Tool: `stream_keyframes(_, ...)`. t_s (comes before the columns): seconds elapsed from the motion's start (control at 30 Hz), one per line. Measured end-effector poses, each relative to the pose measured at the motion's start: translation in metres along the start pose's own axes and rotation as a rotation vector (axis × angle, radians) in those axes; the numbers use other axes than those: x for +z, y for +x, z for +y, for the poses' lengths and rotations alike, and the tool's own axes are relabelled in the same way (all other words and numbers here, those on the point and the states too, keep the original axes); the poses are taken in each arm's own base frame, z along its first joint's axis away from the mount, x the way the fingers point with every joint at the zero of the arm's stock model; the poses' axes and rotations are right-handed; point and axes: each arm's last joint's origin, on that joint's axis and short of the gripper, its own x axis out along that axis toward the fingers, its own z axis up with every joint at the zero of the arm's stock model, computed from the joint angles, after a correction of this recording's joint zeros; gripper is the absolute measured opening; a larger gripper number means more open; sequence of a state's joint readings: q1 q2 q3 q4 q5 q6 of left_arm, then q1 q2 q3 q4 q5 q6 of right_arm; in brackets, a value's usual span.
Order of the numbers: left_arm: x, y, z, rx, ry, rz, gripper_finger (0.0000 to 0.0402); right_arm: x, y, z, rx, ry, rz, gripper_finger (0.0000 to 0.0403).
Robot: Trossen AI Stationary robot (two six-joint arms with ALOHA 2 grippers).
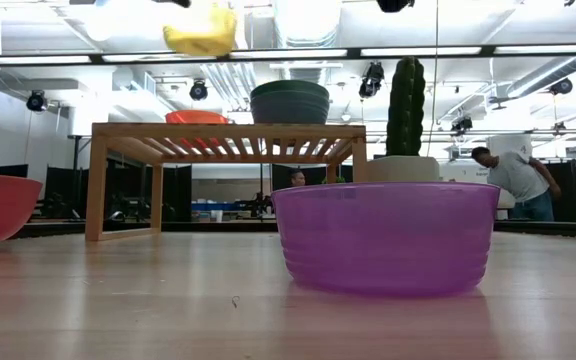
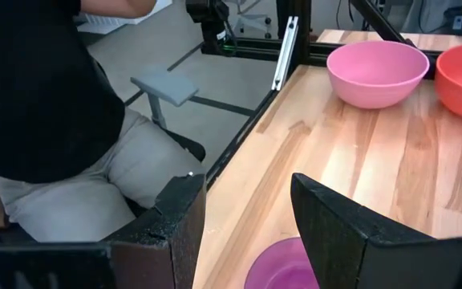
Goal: Place and stack bowls onto a shelf
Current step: Stack the yellow bowl on top of the orange bowl on the shelf
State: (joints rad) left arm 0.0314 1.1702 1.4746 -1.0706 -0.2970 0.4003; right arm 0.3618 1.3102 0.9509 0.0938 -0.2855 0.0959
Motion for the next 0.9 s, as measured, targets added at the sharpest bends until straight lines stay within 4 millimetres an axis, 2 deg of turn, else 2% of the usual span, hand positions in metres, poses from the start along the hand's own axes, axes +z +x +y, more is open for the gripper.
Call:
stream_keyframes(0.13,-0.025,0.005,0.032,0.087,-0.115,0.083,0.0,-0.003,0.0,0.0,0.0,0.01,0.002,0.0173)
stream_keyframes(0.3,-0.043,0.025,0.063,-0.027,-0.234,0.055,0.0,-0.002,0.0,0.0,0.0,0.008,-0.005,0.0173)
stream_keyframes(0.43,-0.053,0.04,0.079,-0.016,-0.26,0.105,0.0,-0.002,0.0,0.0,0.0,0.008,-0.005,0.0173)
stream_keyframes(0.67,-0.06,0.061,0.089,-0.035,-0.282,0.167,0.0,-0.002,0.0,0.0,0.001,0.008,-0.005,0.0173)
stream_keyframes(0.9,-0.061,0.07,0.091,-0.042,-0.286,0.193,0.0,-0.003,0.0,0.0,0.001,0.008,-0.004,0.0173)
